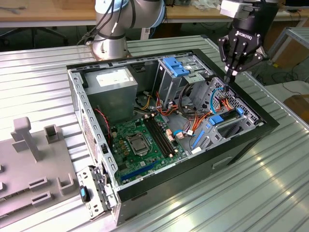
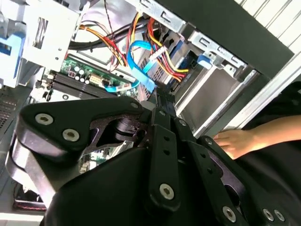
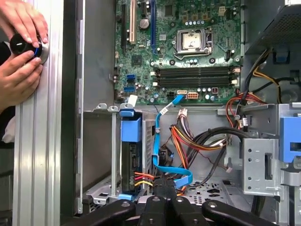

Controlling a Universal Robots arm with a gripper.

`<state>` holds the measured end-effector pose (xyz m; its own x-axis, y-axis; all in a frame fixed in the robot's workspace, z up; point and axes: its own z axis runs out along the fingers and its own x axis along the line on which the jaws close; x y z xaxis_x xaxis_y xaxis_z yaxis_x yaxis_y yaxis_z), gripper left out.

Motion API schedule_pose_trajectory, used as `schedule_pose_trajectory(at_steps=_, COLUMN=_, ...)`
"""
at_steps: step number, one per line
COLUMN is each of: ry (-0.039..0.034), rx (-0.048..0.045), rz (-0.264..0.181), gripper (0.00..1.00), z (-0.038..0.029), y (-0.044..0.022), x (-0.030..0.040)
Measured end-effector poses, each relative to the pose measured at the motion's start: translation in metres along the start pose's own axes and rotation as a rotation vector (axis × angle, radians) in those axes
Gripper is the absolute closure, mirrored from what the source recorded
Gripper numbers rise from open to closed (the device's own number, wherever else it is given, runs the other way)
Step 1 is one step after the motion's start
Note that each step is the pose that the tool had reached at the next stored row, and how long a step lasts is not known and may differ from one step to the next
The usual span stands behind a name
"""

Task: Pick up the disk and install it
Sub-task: 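Insert the second disk wire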

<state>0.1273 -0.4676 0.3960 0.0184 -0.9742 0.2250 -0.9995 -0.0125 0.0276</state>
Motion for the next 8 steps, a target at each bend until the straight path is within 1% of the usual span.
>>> schedule_pose_trajectory(at_steps=1, ry=0.002, rx=-0.0002, rz=0.0, gripper=0.89, z=0.0003, y=-0.0029, x=-0.0016)
schedule_pose_trajectory(at_steps=2, ry=0.0088, rx=-0.0002, rz=0.0, gripper=0.89, z=0.0001, y=-0.0047, x=-0.0031)
schedule_pose_trajectory(at_steps=3, ry=0.0164, rx=-0.0004, rz=0.0, gripper=0.89, z=-0.0001, y=-0.005, x=-0.0041)
schedule_pose_trajectory(at_steps=4, ry=0.0317, rx=-0.0007, rz=0.001, gripper=0.89, z=-0.0004, y=-0.005, x=-0.0075)
schedule_pose_trajectory(at_steps=5, ry=0.0386, rx=-0.0008, rz=0.001, gripper=0.89, z=-0.0008, y=-0.005, x=-0.0098)
schedule_pose_trajectory(at_steps=8, ry=0.0641, rx=-0.0013, rz=0.001, gripper=0.89, z=-0.0017, y=-0.0052, x=-0.0189)
